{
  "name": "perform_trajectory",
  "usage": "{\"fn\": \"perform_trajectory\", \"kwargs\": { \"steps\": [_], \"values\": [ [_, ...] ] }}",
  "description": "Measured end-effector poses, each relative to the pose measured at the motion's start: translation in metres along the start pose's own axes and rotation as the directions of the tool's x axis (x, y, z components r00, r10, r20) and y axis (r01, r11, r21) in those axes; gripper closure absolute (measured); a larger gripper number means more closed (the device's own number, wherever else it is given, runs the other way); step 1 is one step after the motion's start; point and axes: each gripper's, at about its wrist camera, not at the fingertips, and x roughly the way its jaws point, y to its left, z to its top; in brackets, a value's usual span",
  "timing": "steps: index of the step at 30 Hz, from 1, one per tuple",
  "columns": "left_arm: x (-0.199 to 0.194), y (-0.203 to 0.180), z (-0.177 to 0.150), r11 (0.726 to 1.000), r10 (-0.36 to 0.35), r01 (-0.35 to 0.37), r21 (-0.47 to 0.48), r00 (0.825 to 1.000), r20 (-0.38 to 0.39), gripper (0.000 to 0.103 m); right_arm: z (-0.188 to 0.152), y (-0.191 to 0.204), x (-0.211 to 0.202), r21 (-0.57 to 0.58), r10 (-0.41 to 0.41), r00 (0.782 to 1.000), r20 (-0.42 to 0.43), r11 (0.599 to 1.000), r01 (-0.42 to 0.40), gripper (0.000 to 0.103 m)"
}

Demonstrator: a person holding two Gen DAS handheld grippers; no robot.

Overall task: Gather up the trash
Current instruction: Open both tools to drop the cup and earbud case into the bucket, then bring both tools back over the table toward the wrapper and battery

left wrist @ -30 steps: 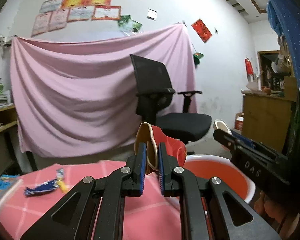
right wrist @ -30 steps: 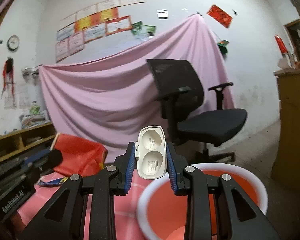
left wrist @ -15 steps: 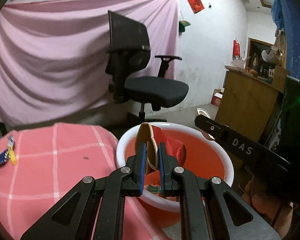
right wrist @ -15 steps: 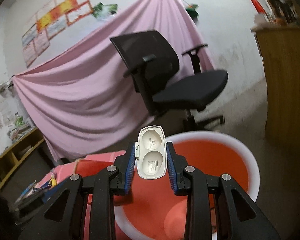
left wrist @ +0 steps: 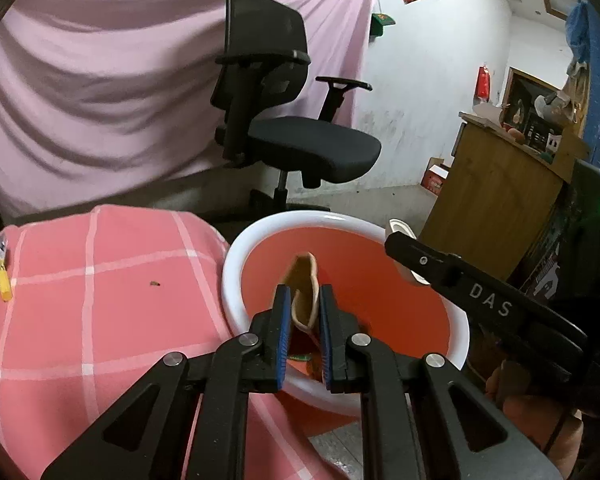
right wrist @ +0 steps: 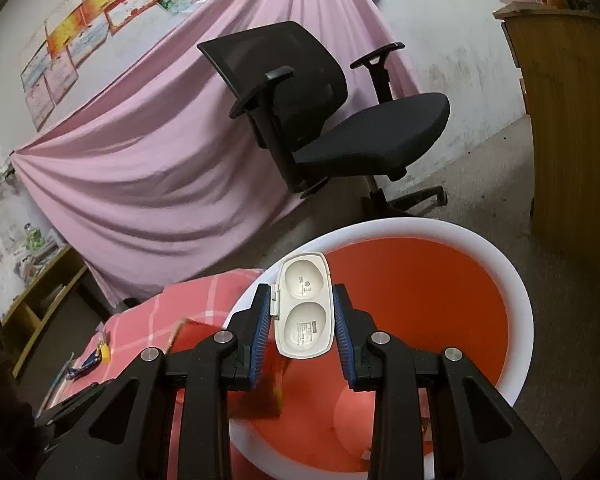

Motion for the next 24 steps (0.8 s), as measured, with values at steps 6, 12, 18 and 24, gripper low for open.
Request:
{"fn": "perform_trajectory", "kwargs": {
  "steps": [6,12,18,24],
  "values": [
    [0.0,0.006,-0.002,1.0,0.0,-0.001,-0.025,1.0,-0.008,0.091,0.0,0.0,0.004,0.002,-0.006,1.0,-0.019,1.0,0.006,0.075],
    [-0.005,0.013,-0.002,0.999,0.018,-0.018,-0.05,1.0,0.008,0.091,0.0,-0.001,0.003,-0.001,-0.009,1.0,-0.016,1.0,0.009,0.071],
    [-0.014,0.017,-0.003,0.998,0.032,-0.029,-0.064,0.999,0.033,0.074,0.0,-0.001,0.003,-0.011,-0.017,1.0,-0.012,1.0,0.017,0.062],
    [-0.038,0.032,0.002,0.993,0.066,-0.055,-0.107,0.993,0.1,0.07,0.003,0.005,-0.003,-0.037,-0.02,0.999,0.025,0.999,0.021,0.06]
  ]
}}
